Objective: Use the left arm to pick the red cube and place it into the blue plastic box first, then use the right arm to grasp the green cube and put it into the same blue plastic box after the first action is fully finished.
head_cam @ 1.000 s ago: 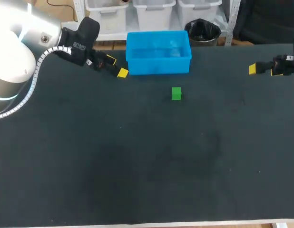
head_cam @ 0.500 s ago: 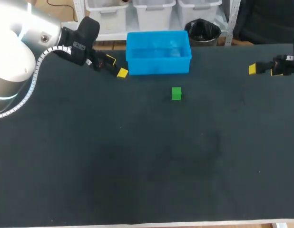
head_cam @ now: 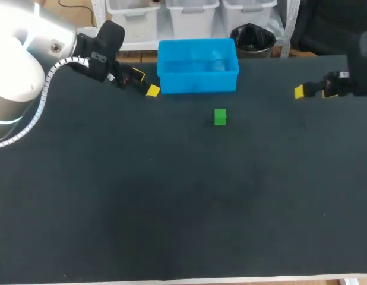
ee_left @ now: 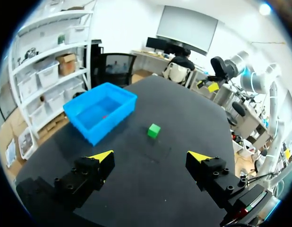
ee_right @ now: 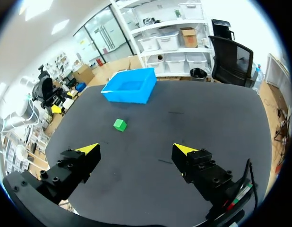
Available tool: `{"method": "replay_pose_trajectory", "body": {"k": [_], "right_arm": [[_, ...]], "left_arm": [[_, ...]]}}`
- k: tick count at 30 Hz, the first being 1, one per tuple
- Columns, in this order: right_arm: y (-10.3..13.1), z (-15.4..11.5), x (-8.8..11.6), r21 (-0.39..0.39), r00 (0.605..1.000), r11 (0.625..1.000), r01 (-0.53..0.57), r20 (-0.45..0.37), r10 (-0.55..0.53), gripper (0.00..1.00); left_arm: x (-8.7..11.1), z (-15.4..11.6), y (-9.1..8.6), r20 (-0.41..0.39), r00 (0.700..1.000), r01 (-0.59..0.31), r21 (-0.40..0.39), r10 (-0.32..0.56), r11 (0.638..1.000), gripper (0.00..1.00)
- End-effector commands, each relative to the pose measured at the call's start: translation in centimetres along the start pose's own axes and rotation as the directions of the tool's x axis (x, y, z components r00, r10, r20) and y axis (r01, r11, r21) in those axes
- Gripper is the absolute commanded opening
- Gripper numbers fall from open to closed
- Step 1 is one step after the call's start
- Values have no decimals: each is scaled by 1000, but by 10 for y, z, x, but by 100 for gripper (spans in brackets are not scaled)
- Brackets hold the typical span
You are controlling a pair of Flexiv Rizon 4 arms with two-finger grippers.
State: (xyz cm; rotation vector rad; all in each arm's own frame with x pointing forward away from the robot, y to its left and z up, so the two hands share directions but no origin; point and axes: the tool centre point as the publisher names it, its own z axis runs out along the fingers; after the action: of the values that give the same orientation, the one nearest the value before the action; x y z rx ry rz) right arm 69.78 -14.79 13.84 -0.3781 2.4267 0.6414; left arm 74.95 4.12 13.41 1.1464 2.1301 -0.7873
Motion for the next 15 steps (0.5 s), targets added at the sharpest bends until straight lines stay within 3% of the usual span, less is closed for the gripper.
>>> {"method": "replay_pose_trajectory", "body": {"k": [1, 15], "right_arm": [[8, 18, -14, 24, 999, 1000, 1, -52, 0, 100], [35, 53, -26, 89, 989, 996, -10, -143, 23, 100]], "left_arm": [[1, 0, 1, 4, 1000, -3, 3, 3, 1000, 100], [1, 0, 1, 4, 1000, -3, 3, 3, 1000, 100]]}}
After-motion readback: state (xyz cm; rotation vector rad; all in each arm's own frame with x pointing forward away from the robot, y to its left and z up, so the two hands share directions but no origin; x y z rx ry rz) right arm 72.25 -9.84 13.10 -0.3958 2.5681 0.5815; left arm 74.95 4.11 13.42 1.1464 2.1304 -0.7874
